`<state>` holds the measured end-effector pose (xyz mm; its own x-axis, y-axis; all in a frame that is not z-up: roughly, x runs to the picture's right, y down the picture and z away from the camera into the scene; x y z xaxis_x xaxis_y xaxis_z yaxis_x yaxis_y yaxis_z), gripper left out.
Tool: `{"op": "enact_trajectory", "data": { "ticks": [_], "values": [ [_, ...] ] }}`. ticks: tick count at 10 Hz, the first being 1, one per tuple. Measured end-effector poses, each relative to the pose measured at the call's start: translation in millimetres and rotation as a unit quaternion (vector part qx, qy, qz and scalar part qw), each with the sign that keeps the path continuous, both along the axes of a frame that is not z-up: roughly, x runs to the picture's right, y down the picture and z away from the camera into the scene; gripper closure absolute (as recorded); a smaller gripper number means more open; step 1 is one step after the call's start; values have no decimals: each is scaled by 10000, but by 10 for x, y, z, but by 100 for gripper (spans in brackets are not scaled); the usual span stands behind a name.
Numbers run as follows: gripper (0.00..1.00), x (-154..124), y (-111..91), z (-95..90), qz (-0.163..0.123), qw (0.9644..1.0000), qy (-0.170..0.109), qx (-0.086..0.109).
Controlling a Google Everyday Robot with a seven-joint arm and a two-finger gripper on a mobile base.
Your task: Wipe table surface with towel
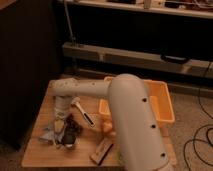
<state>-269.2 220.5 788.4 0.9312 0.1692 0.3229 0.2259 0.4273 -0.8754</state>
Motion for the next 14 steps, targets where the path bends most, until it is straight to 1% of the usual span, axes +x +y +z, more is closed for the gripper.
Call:
{"op": "enact_trajectory", "data": {
  "ticks": [1,2,3,4,5,6,7,9,10,12,13,14],
  "values": [
    [100,-52,93,-117,-107,9999,-116,-10],
    [100,-121,136,-184,-183,9996,-224,-3],
    [100,-249,162,-249,-264,9989,-390,19],
    [100,-451,191,-298,-376,9975,-603,24],
    [100,-649,211,-319,-478,9958,-777,28],
    [100,-782,218,-320,-557,9945,-889,30],
    [100,-959,192,-261,-669,9928,-990,48],
    [100,-1023,132,-111,-688,9935,-909,57],
    [100,-952,40,2,-633,9948,-789,93],
    [100,-708,-196,243,-459,9976,-496,158],
    [100,-544,-305,368,-317,9989,-311,162],
    [100,-343,-368,469,-141,9998,-88,120]
  ]
}}
